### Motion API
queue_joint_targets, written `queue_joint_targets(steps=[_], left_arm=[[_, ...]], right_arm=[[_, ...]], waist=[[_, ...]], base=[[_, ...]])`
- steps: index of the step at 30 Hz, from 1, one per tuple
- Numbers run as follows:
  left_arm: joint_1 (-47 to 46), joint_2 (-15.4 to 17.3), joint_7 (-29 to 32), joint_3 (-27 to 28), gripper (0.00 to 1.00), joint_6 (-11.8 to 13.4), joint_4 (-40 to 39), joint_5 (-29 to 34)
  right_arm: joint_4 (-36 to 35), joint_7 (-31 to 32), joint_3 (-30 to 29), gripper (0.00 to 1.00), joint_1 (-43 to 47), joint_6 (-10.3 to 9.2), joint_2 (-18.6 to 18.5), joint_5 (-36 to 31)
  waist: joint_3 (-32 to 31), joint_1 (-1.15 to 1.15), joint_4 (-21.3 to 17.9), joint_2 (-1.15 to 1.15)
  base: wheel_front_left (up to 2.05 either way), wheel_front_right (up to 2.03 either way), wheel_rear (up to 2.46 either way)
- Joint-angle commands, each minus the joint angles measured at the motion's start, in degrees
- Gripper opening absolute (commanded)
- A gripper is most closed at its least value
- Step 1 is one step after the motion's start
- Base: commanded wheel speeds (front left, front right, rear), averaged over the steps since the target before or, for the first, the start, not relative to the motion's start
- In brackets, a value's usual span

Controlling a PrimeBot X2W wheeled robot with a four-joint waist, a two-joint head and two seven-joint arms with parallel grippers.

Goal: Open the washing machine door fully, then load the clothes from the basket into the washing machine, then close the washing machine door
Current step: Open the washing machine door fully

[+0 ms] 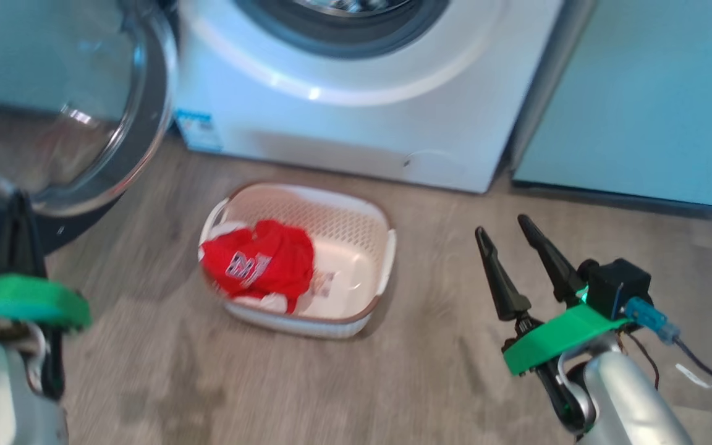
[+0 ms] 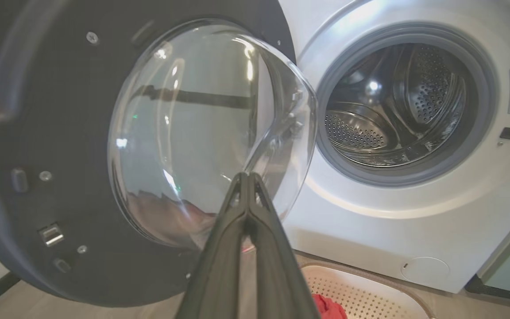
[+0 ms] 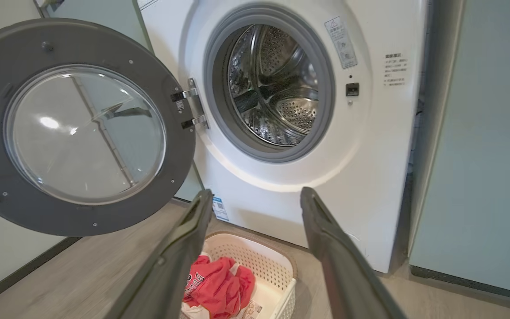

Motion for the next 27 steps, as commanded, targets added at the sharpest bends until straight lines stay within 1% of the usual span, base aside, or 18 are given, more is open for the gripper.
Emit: queue_joint_targets(steps=[1,8,13,16,19,21,23,27], left_arm=[[-0.2,1.3,-0.3,1.3,0.0,-0.1,-2.9,-0.4],[8.0,-2.8,-0.3,0.7,0.0,-0.1,-10.9,-0.5],[12.3,-5.1,-0.3,-0.7,0.0,0.1,-15.8,-0.7],[14.5,-5.6,-0.3,-2.4,0.0,0.4,-18.2,-1.0],[16.5,-5.7,-0.3,-4.4,0.0,0.8,-20.6,-2.9],[17.8,-5.8,-0.3,-6.4,0.0,1.6,-21.7,-3.6],[18.7,-5.8,-0.3,-7.8,0.0,2.7,-22.7,-6.1],[20.5,-5.8,-0.3,-10.6,0.0,3.4,-23.3,-6.3]], right_arm=[[-2.0,-0.5,1.1,1.0,-0.6,0.0,0.8,0.3],[-3.3,-0.5,-0.2,1.0,1.0,0.0,1.0,0.2],[-4.6,-0.5,-1.5,1.0,2.2,0.0,1.0,-0.1],[-5.3,-0.5,-2.2,1.0,2.6,0.0,1.0,-0.3],[-6.0,-0.5,-3.0,1.0,3.1,0.0,1.1,-0.6],[-6.3,-0.5,-3.6,1.0,3.6,0.0,1.2,-0.7],[-6.4,-0.5,-3.9,1.0,4.2,0.0,1.2,-0.9],[-6.4,-0.5,-5.4,1.0,5.6,0.0,1.3,-1.4]], waist=[[-3.3,0.0,-3.5,0.0],[-5.5,0.0,-8.8,0.0],[-6.2,0.0,-11.4,0.0],[-6.2,0.0,-12.8,0.0],[-6.1,0.0,-13.8,0.0],[-6.1,0.0,-14.3,0.0],[-6.2,0.0,-14.6,0.0],[-6.2,0.0,-14.9,0.0]], base=[[0.0,0.0,0.0],[0.0,0.0,0.0],[0.0,0.0,0.0],[0.0,0.0,0.0],[0.0,0.0,0.0],[0.0,0.0,0.0],[0.0,0.0,0.0],[0.0,0.0,0.0]])
